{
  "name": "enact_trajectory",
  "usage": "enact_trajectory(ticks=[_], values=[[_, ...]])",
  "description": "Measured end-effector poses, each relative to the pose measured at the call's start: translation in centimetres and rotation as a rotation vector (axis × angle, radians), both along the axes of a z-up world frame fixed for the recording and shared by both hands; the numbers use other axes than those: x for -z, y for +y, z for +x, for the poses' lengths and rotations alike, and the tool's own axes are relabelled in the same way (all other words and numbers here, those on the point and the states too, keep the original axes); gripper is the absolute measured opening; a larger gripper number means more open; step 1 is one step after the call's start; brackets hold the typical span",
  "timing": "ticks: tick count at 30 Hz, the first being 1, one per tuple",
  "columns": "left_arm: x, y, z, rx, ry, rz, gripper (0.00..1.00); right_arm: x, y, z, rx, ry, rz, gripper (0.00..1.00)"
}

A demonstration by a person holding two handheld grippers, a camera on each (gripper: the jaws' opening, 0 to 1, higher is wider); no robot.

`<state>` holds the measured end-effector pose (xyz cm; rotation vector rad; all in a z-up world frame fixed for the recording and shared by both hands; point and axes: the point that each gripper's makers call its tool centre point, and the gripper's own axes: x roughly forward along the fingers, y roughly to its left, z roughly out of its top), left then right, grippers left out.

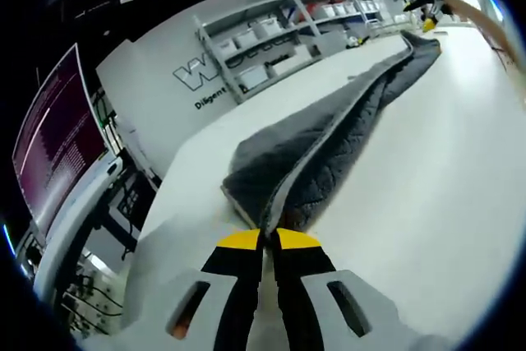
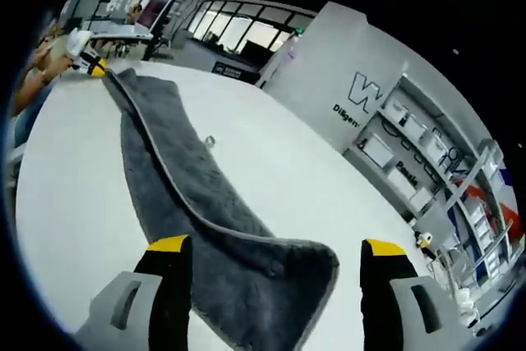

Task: Open the folded towel by lifting each exposed corner and separating the folded layers until the towel lies flat within the target outline without major curled edges

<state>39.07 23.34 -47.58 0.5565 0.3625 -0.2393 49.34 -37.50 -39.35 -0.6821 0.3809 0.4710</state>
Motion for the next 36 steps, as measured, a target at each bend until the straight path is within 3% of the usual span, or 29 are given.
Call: enact_trajectory(ticks=[7,13,18,23,30,36], values=[[0.0,0.1,0.1,-0.002,0.004,0.005,0.05,1.9,-3.0,2.4,0.061,0.072,-0.089,0.65],[0.3,0.1,0.1,-0.001,0.009,0.011,0.05,3.3,-4.7,3.9,0.105,0.128,-0.113,0.59],[0.4,0.0,0.2,0.0,0.009,0.015,0.05,2.9,-5.2,5.1,0.107,0.117,-0.065,0.45],[0.4,0.0,0.2,0.003,0.013,0.018,0.05,3.6,-5.3,5.8,0.108,0.122,-0.067,0.33],[0.4,0.1,0.2,0.005,0.013,0.02,0.05,3.5,-4.3,6.0,0.074,0.067,-0.045,0.02],[0.4,0.1,0.4,0.002,0.011,0.019,0.05,3.3,-3.5,5.4,0.035,0.055,-0.109,0.0]])
